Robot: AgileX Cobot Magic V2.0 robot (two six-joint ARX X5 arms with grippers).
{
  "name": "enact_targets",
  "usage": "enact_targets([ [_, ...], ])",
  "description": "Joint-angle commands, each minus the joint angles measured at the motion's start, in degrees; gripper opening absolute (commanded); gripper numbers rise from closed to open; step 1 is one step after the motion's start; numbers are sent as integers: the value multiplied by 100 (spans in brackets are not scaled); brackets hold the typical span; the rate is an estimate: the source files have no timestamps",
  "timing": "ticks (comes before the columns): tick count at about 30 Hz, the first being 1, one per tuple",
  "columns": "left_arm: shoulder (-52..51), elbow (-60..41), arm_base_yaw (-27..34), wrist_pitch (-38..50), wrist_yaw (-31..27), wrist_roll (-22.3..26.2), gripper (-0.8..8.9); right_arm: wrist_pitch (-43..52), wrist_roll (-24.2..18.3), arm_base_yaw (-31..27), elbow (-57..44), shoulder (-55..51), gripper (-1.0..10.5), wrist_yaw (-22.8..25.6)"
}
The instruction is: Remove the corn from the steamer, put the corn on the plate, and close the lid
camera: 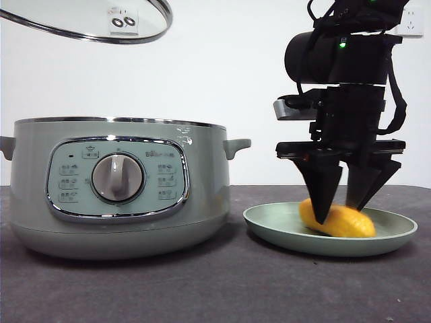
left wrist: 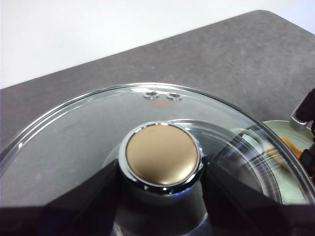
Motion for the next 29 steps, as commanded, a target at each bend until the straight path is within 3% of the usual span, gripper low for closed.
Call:
enact_targets([
  [1,42,92,-13,356,13,-55,-9,-17,57,2,-57,-33,320,-7],
  [7,389,92,-17,413,186,-146,-9,-42,66,2,-57,-343,316,-2],
  [13,876,92,-20,509,570,-190,-9,-103,162,-26,-57,-1095,316,0],
  [19,1384,92,-33,608,601,-297,-9,-258,162,-175,-57,-1950,316,15],
  [29,2033,87,-219,743,581,-295,-9,-645,138,-927,-57,-3051,315,17],
])
